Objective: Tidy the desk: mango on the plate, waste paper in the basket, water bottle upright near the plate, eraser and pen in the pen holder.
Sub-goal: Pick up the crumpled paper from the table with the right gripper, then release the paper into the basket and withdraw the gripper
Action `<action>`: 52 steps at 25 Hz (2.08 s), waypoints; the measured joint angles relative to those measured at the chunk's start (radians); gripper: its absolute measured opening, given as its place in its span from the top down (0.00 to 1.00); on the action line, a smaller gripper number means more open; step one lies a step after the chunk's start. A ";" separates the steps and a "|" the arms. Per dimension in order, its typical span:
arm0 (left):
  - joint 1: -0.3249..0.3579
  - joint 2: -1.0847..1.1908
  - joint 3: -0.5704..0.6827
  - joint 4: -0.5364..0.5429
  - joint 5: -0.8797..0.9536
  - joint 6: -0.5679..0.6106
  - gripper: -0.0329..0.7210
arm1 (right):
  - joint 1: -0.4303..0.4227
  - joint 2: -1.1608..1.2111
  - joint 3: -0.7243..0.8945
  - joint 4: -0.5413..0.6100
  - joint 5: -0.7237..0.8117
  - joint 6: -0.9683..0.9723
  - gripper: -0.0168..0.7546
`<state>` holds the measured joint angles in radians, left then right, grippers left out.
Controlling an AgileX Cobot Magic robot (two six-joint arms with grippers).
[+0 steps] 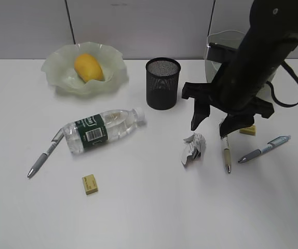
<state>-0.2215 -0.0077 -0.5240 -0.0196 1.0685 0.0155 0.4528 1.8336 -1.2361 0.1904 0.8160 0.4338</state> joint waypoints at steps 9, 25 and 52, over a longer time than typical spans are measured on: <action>0.000 0.000 0.000 0.000 0.000 0.000 0.24 | 0.000 0.115 -0.001 0.013 -0.123 0.000 0.34; 0.000 0.000 0.000 0.000 0.000 0.000 0.25 | 0.000 0.239 -0.004 0.017 -0.202 -0.022 0.63; 0.000 0.000 0.000 0.000 0.000 0.000 0.25 | -0.040 0.182 -0.653 -0.409 0.305 -0.151 0.86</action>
<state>-0.2215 -0.0077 -0.5240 -0.0196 1.0685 0.0155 0.4131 2.0158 -1.8894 -0.2184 1.1209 0.2828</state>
